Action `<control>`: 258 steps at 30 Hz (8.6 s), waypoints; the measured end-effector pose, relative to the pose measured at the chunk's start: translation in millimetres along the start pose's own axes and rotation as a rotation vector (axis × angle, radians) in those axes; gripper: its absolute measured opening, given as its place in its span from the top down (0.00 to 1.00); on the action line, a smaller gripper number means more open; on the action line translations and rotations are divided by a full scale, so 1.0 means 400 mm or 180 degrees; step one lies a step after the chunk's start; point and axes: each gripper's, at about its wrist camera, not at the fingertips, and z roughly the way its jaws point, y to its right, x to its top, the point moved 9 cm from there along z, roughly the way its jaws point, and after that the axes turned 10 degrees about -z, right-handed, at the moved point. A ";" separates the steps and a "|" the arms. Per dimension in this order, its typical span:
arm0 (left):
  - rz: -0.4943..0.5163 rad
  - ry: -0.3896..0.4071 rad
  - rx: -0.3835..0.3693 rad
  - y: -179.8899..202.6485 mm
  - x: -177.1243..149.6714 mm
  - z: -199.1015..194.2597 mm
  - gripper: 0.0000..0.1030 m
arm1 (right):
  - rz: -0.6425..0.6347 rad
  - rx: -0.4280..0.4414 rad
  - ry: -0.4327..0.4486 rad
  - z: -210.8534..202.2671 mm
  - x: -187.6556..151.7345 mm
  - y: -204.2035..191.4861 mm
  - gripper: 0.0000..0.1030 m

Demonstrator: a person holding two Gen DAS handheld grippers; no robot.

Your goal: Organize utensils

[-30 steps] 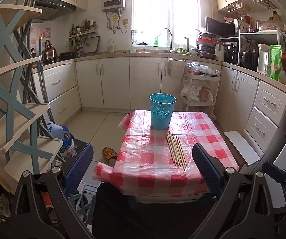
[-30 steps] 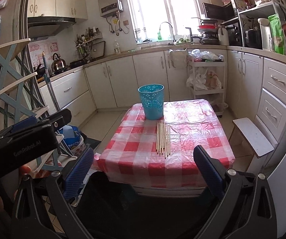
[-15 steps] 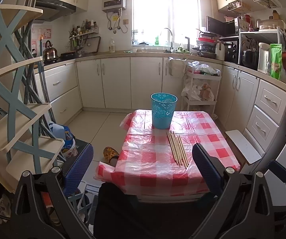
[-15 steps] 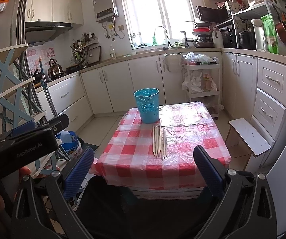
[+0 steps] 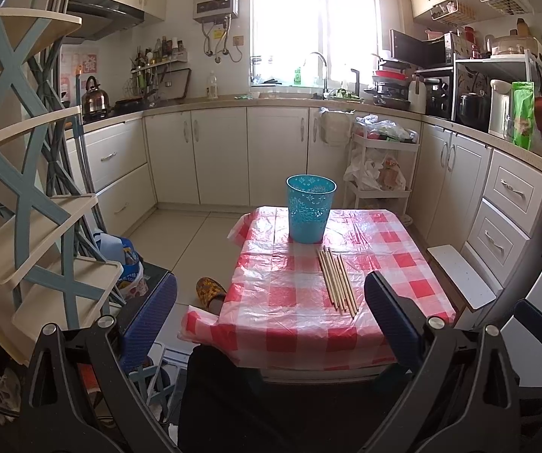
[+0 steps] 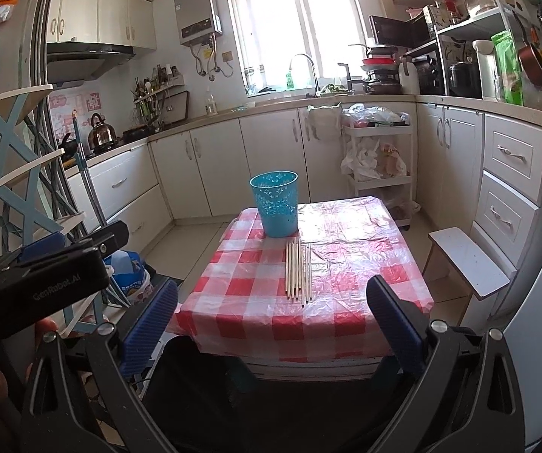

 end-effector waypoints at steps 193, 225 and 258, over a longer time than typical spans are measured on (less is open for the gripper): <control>0.0416 -0.1545 -0.0596 0.142 -0.145 1.101 0.96 | 0.0486 0.0883 -0.1420 1.011 -0.106 0.189 0.94; -0.0115 0.0086 -0.0646 0.037 0.310 0.793 0.96 | 0.0274 0.0854 0.0342 0.778 0.379 0.063 0.94; -0.1073 0.0530 -0.1137 0.191 0.559 1.211 0.96 | 0.0437 0.0310 0.0852 1.197 0.592 0.180 0.94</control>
